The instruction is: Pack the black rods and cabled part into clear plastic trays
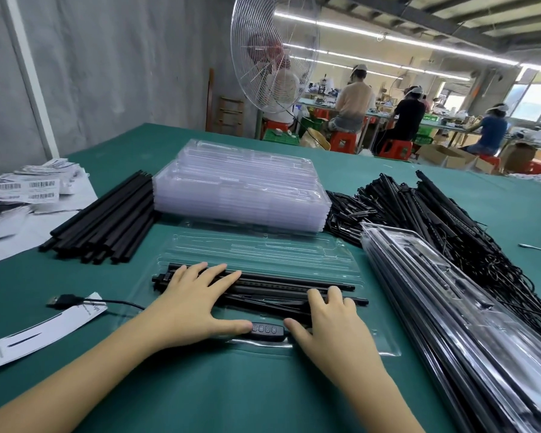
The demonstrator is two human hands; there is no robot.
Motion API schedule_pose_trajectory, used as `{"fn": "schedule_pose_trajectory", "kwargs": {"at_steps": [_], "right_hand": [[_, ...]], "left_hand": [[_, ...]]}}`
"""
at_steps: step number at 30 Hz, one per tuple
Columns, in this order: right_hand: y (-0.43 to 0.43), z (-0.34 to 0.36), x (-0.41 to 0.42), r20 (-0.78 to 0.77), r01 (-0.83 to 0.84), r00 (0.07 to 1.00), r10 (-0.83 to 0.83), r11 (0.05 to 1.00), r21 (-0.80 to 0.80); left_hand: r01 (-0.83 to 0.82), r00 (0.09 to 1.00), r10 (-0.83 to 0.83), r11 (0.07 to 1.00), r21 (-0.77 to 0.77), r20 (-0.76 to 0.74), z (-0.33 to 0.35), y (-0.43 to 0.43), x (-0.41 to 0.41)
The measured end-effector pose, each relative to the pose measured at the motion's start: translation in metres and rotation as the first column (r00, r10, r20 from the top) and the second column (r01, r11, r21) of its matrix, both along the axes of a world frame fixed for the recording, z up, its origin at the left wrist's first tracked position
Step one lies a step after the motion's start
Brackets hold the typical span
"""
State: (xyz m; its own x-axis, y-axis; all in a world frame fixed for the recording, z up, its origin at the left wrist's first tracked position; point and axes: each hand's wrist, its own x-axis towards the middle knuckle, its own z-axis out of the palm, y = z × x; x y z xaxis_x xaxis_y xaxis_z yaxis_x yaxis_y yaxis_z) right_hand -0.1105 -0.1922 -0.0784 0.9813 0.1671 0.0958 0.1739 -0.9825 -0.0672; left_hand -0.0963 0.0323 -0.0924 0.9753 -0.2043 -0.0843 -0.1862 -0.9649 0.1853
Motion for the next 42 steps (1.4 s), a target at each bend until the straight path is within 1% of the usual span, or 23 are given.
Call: {"fn": "schedule_pose_trajectory", "kwargs": {"at_steps": [3, 7, 10, 14, 15, 17, 18, 19, 20, 21, 22, 23, 24, 26, 28, 30, 32, 33, 34, 37, 38, 40, 42], "right_hand": [[-0.003, 0.001, 0.001, -0.037, -0.002, 0.999, 0.003, 1.000, 0.029], [0.005, 0.000, 0.000, -0.113, 0.033, 0.993, -0.027, 0.998, 0.055], [0.012, 0.002, 0.001, -0.141, 0.063, 0.988, -0.060, 0.998, 0.022], [0.014, 0.005, 0.002, -0.189, 0.091, 0.978, -0.086, 0.996, 0.021], [0.013, 0.005, 0.002, -0.195, 0.091, 0.977, -0.085, 0.996, 0.022], [0.013, 0.005, 0.003, -0.211, 0.090, 0.974, -0.085, 0.996, 0.014], [0.012, 0.005, 0.003, -0.221, 0.091, 0.971, -0.087, 0.996, 0.009], [0.012, 0.006, 0.004, -0.230, 0.093, 0.969, -0.088, 0.996, 0.009], [0.013, 0.006, 0.004, -0.237, 0.093, 0.968, -0.088, 0.996, 0.012], [0.014, 0.007, 0.005, -0.243, 0.091, 0.966, -0.085, 0.996, 0.015], [0.014, 0.007, 0.005, -0.251, 0.087, 0.965, -0.080, 0.996, 0.016], [0.015, 0.007, 0.004, -0.260, 0.084, 0.963, -0.076, 0.996, 0.017], [0.016, 0.008, 0.004, -0.269, 0.082, 0.960, -0.074, 0.996, 0.019], [0.016, 0.008, 0.003, -0.277, 0.083, 0.958, -0.075, 0.996, 0.020], [0.016, 0.009, 0.004, -0.276, 0.085, 0.958, -0.077, 0.996, 0.019], [0.015, 0.009, 0.006, -0.275, 0.083, 0.959, -0.075, 0.996, 0.019], [0.014, 0.008, 0.007, -0.275, 0.079, 0.959, -0.072, 0.997, 0.015], [0.013, 0.007, 0.007, -0.272, 0.078, 0.960, -0.072, 0.997, 0.013], [0.012, 0.007, 0.008, -0.262, 0.075, 0.962, -0.070, 0.997, 0.010], [0.011, 0.007, 0.008, -0.213, 0.056, 0.975, -0.056, 0.998, -0.008], [0.011, 0.007, 0.007, -0.198, 0.049, 0.979, -0.051, 0.999, -0.011], [0.010, 0.006, 0.007, -0.169, 0.044, 0.985, -0.044, 0.999, -0.007], [0.009, 0.005, 0.005, -0.155, 0.049, 0.987, -0.047, 0.999, 0.008]], "left_hand": [[0.005, 0.999, -0.005, 1.000, 0.002, -0.048, 0.004, 0.001, 0.001], [0.053, 0.997, -0.043, 0.987, 0.152, -0.067, 0.003, 0.003, 0.001], [0.058, 0.996, -0.046, 0.985, 0.164, -0.076, 0.003, 0.003, 0.001], [0.053, 0.995, -0.044, 0.994, 0.091, -0.094, 0.006, 0.005, 0.000], [0.042, 0.992, -0.039, 0.999, 0.029, -0.121, 0.010, 0.007, 0.003], [-0.012, 0.989, -0.017, 0.982, -0.187, -0.150, 0.024, 0.011, 0.017], [-0.052, 0.994, 0.021, 0.956, -0.289, -0.110, 0.032, 0.016, 0.029], [-0.108, 0.994, 0.104, 0.927, -0.359, -0.032, 0.040, 0.022, 0.044], [-0.194, 0.972, 0.231, 0.897, -0.396, 0.049, 0.046, 0.031, 0.059], [-0.312, 0.919, 0.382, 0.857, -0.409, 0.098, 0.051, 0.041, 0.074], [-0.439, 0.851, 0.516, 0.801, -0.407, 0.099, 0.053, 0.052, 0.087], [-0.541, 0.791, 0.609, 0.740, -0.400, 0.058, 0.052, 0.062, 0.097], [-0.603, 0.755, 0.656, 0.684, -0.410, -0.015, 0.048, 0.069, 0.104], [-0.635, 0.735, 0.651, 0.564, -0.529, -0.189, 0.035, 0.075, 0.116], [-0.595, 0.736, 0.606, 0.367, -0.715, -0.301, 0.025, 0.077, 0.122], [-0.529, 0.715, 0.585, 0.096, -0.843, -0.382, 0.022, 0.083, 0.125], [-0.473, 0.688, 0.556, -0.145, -0.869, -0.467, 0.024, 0.090, 0.122], [-0.469, 0.690, 0.521, -0.208, -0.858, -0.503, 0.024, 0.093, 0.119], [-0.485, 0.703, 0.484, -0.210, -0.849, -0.521, 0.026, 0.094, 0.116], [-0.548, 0.740, 0.440, -0.042, -0.835, -0.508, 0.031, 0.090, 0.107], [-0.546, 0.748, 0.443, -0.013, -0.838, -0.494, 0.033, 0.088, 0.106], [-0.529, 0.768, 0.418, -0.013, -0.849, -0.485, 0.037, 0.088, 0.103], [-0.527, 0.788, 0.343, -0.055, -0.848, -0.512, 0.038, 0.091, 0.099]]}}
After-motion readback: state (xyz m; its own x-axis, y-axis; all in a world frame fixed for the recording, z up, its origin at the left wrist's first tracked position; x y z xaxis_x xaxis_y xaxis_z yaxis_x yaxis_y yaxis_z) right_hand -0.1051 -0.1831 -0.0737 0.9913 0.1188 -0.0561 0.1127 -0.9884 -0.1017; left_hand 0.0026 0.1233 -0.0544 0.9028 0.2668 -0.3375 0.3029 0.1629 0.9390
